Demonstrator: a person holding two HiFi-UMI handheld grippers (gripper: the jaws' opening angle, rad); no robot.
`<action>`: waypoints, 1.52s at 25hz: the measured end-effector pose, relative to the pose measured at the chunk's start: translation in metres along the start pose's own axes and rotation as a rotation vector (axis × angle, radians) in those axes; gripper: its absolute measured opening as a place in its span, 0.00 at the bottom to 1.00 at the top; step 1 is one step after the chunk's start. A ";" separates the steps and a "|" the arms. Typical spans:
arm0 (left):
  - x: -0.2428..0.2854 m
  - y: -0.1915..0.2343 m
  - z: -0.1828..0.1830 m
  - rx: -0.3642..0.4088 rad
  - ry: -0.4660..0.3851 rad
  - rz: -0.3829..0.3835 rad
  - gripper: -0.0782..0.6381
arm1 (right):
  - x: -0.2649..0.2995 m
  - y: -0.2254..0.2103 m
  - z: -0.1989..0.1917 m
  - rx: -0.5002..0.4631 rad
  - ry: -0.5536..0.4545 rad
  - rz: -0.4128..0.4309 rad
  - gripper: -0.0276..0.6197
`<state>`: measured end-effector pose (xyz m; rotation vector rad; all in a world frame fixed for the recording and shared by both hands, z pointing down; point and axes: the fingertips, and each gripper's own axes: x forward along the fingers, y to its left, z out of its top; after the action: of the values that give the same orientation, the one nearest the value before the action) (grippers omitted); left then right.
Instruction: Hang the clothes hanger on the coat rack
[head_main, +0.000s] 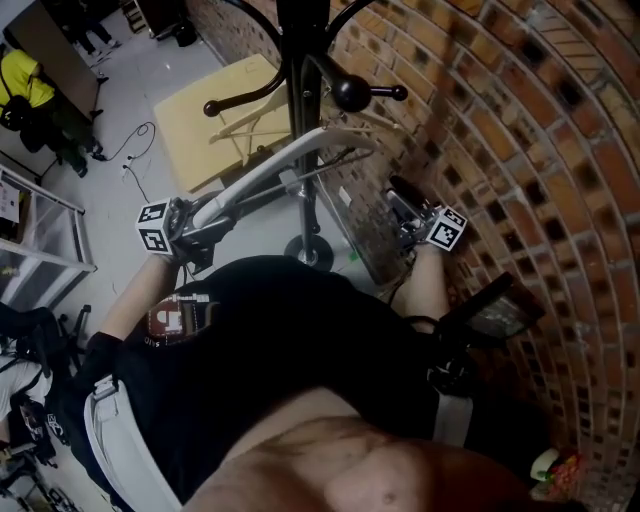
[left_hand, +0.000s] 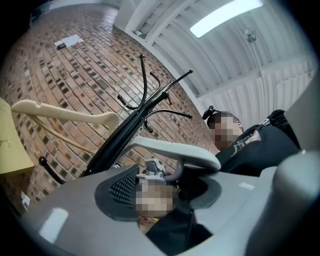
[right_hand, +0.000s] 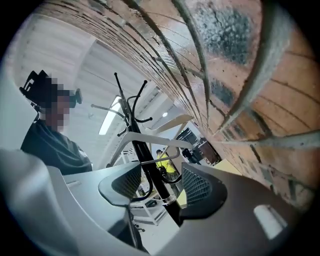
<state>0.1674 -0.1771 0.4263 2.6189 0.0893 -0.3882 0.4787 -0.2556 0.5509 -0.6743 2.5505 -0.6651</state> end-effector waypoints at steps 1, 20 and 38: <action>-0.003 0.000 -0.001 -0.002 0.003 -0.014 0.41 | -0.003 0.002 -0.001 -0.003 -0.001 -0.012 0.45; -0.085 0.030 0.017 -0.140 0.146 -0.437 0.39 | 0.029 0.073 -0.032 -0.087 -0.065 -0.300 0.42; -0.135 0.078 0.078 -0.091 0.288 -0.678 0.27 | 0.092 0.175 -0.177 -0.038 -0.303 -0.989 0.27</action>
<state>0.0283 -0.2820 0.4349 2.4693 1.0761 -0.2125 0.2570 -0.1118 0.5735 -1.9108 1.8372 -0.7131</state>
